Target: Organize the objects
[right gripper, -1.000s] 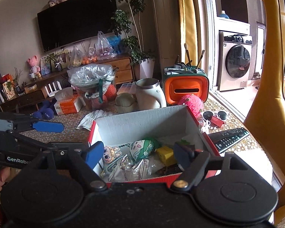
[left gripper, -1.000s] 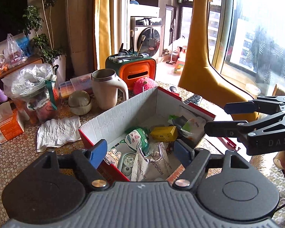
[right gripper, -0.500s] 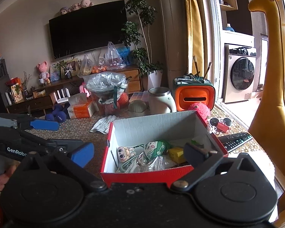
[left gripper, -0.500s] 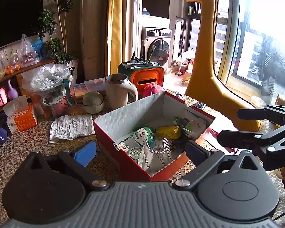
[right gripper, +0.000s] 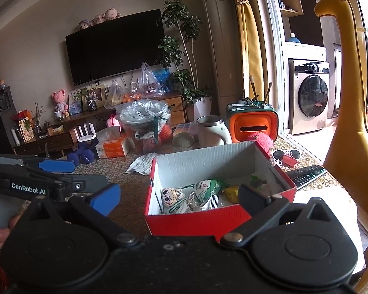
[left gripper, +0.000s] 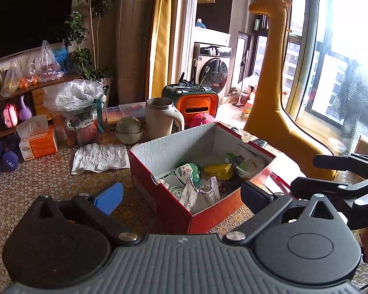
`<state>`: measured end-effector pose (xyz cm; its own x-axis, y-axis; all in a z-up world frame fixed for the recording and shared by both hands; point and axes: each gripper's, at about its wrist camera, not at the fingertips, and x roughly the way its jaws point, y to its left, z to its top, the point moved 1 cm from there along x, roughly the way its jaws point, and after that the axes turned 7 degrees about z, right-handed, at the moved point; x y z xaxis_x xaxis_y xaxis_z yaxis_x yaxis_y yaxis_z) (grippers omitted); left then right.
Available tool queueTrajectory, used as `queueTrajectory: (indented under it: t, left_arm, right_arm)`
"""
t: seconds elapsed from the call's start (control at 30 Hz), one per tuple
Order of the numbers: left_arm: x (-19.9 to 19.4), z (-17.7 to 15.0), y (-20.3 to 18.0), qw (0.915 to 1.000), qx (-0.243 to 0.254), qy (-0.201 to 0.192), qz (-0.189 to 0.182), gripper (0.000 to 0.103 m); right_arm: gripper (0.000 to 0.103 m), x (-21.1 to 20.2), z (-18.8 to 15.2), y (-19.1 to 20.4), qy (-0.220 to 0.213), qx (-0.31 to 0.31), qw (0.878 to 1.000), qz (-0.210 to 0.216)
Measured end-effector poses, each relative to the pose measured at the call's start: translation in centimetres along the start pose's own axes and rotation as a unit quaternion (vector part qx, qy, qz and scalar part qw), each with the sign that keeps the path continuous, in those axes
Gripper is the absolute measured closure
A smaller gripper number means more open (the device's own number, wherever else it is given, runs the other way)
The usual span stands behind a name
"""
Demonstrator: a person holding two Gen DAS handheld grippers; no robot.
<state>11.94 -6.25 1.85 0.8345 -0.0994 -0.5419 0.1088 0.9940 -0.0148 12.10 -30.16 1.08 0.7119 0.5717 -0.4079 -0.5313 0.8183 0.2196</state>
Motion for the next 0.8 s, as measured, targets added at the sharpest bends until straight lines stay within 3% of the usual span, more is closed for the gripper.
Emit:
queueTrajectory:
  t: [0.37,0.8]
  left_arm:
    - [-0.5,-1.6,-0.8,0.9998,0.016,0.006,0.004,0.000]
    - [-0.4,-2.0,0.5,0.9998,-0.012,0.017,-0.006,0.000]
  right_arm:
    - [0.001,-0.4,-1.0,0.3,0.001,0.007,1.000,-0.019]
    - [0.001,-0.4,-1.9,-0.2,0.014,0.030,0.999,-0.026]
